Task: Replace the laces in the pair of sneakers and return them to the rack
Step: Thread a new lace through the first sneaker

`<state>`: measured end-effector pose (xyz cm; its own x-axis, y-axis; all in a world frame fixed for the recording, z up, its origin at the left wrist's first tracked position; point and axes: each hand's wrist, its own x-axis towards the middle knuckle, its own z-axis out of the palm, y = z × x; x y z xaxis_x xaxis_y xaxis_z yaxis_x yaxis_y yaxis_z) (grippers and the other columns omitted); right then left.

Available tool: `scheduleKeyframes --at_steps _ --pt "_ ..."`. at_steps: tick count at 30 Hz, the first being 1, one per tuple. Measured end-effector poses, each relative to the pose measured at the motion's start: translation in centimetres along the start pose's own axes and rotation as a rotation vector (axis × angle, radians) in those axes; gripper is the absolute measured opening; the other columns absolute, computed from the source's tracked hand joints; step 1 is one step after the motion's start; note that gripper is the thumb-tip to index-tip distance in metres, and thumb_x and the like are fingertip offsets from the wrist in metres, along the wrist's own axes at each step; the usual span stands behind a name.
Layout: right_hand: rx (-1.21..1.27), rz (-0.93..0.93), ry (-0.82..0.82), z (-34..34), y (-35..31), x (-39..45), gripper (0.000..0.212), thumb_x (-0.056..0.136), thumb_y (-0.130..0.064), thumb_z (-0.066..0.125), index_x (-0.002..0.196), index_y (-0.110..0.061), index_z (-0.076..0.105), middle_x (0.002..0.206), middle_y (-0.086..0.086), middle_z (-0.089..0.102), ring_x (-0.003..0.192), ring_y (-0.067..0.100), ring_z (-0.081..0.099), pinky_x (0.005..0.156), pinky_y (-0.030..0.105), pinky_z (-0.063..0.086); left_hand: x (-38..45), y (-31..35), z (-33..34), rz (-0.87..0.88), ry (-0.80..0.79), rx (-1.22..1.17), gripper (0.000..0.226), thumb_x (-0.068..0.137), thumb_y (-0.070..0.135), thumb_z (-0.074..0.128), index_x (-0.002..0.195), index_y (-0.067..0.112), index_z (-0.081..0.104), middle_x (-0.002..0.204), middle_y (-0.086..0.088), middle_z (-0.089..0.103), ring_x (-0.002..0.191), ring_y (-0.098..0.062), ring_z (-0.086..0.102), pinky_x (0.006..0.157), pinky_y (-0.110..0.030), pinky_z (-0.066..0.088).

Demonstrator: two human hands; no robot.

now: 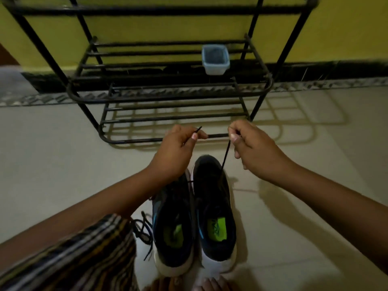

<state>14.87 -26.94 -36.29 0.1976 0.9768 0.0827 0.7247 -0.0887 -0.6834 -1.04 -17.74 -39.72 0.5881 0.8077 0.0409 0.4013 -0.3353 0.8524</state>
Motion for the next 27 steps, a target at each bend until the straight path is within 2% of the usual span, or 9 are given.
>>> scheduleKeyframes --at_steps 3,6,11,13,15,17,19,22,27 --pt "-0.016 -0.014 0.016 -3.1 -2.7 0.6 0.018 0.099 -0.015 0.036 0.082 -0.017 0.042 0.074 -0.004 0.044 0.067 0.018 0.048 0.061 0.029 0.04 0.1 2.1 -2.1 0.051 -0.007 0.046 0.026 0.1 0.022 0.041 0.109 0.03 0.065 0.094 0.007 0.045 0.094 -0.011 0.046 0.074 -0.013 0.035" --pt "-0.051 -0.018 -0.002 -6.4 -6.1 1.1 0.018 0.099 -0.017 0.036 0.084 -0.017 0.044 0.076 0.0 0.047 0.077 0.029 0.055 0.062 0.035 0.045 -0.3 5.1 -4.5 0.1 0.017 0.057 0.025 0.098 0.022 0.045 0.112 0.026 0.066 0.097 0.006 0.052 0.088 -0.004 0.051 0.074 -0.011 0.037" --pt "-0.173 -0.019 -0.034 -11.6 -12.1 1.4 0.021 0.101 -0.019 0.034 0.082 -0.021 0.044 0.078 0.001 0.049 0.074 0.022 0.05 0.06 0.033 0.041 -0.8 11.4 -8.3 0.165 0.105 0.025 0.02 0.094 0.024 0.055 0.11 0.026 0.068 0.1 0.009 0.065 0.094 -0.005 0.06 0.079 -0.02 0.049" --pt "-0.191 -0.009 -0.038 -12.9 -13.8 1.4 0.02 0.102 -0.02 0.032 0.085 -0.018 0.043 0.079 0.005 0.05 0.074 0.024 0.049 0.06 0.032 0.04 -0.7 13.6 -9.4 0.184 0.139 0.015 0.019 0.093 0.022 0.056 0.107 0.025 0.068 0.091 0.009 0.067 0.079 0.001 0.061 0.067 -0.015 0.05" --pt "-0.204 0.001 -0.025 -14.0 -15.6 1.1 0.02 0.102 -0.02 0.031 0.087 -0.016 0.043 0.081 0.009 0.049 0.074 0.026 0.048 0.061 0.033 0.039 -0.6 15.6 -10.4 0.195 0.164 0.015 0.018 0.094 0.021 0.055 0.106 0.023 0.069 0.081 0.012 0.063 0.058 0.011 0.054 0.051 -0.006 0.041" --pt "-0.241 0.012 0.007 -15.2 -17.4 0.7 0.02 0.102 -0.019 0.031 0.089 -0.014 0.045 0.082 0.01 0.048 0.073 0.025 0.047 0.061 0.034 0.042 -0.3 17.4 -11.1 0.197 0.186 0.006 0.017 0.094 0.02 0.056 0.104 0.019 0.07 0.075 0.012 0.06 0.051 0.016 0.05 0.045 -0.003 0.036" --pt "-0.267 0.014 0.054 -16.1 -19.2 0.5 0.02 0.101 -0.016 0.031 0.091 -0.009 0.047 0.081 0.012 0.048 0.072 0.026 0.047 0.059 0.035 0.045 -0.2 18.7 -11.5 0.189 0.2 0.001 0.016 0.093 0.022 0.058 0.103 0.017 0.07 0.073 0.01 0.061 0.055 0.01 0.052 0.044 -0.004 0.036" --pt "-0.254 0.009 0.131 -17.5 -21.5 0.3 0.022 0.099 -0.01 0.031 0.089 -0.005 0.05 0.08 0.015 0.047 0.069 0.028 0.047 0.057 0.036 0.044 -0.4 20.5 -11.9 0.164 0.204 -0.034 0.02 0.091 0.025 0.06 0.106 0.015 0.07 0.08 0.006 0.063 0.07 0.001 0.054 0.055 -0.014 0.041" --pt "-0.216 0.063 0.178 -17.3 -22.4 0.1 0.026 0.1 -0.012 0.032 0.098 -0.001 0.055 0.084 0.014 0.053 0.072 0.028 0.054 0.061 0.037 0.051 -1.0 22.3 -11.6 0.087 0.186 -0.205 0.023 0.09 0.024 0.062 0.11 0.014 0.067 0.092 0.004 0.068 0.083 -0.001 0.06 0.064 -0.019 0.044"
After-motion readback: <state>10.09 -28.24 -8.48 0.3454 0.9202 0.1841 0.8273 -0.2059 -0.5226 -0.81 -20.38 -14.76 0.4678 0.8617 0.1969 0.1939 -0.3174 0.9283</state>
